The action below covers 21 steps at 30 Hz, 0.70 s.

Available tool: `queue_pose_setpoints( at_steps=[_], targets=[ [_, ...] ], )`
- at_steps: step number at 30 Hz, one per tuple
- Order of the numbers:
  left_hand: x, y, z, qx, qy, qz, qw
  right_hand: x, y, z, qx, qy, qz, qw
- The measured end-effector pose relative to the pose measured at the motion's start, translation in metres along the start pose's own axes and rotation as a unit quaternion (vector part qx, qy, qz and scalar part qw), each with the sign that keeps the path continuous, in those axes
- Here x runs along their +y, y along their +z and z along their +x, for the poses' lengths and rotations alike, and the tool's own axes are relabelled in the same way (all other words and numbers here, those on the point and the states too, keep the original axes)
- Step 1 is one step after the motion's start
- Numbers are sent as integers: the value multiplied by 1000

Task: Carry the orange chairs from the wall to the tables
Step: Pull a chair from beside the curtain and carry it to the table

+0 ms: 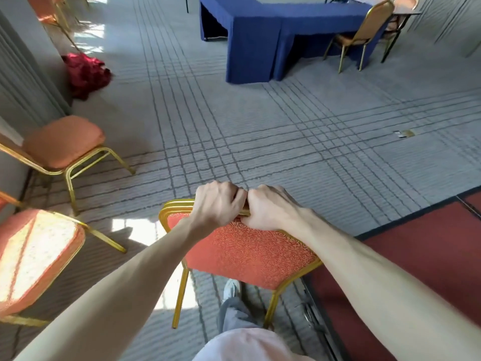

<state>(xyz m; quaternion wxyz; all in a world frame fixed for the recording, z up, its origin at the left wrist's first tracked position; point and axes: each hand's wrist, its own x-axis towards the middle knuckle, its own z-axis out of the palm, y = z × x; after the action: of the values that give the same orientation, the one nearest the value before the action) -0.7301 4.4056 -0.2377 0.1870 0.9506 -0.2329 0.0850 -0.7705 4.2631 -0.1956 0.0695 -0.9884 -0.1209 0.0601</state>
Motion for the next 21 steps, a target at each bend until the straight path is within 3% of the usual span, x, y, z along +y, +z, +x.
queue_pose_setpoints(
  at_steps=[4,7,13,17,21],
  targets=[
    [-4,29,64,-25,-46,-20,998,50,4,57,-19,25,34,999],
    [-5,36,120,-42,-7,-7,999,86,-8,95,-11,48,74,996],
    [-12,46,218,-90,-49,-9,995,126,-13,156,105,126,112,980],
    [-16,58,241,-38,-28,-2,999,145,-11,178,112,152,139,972],
    [-24,60,269,-35,-8,-21,999,161,-20,205,122,155,139,970]
  ],
)
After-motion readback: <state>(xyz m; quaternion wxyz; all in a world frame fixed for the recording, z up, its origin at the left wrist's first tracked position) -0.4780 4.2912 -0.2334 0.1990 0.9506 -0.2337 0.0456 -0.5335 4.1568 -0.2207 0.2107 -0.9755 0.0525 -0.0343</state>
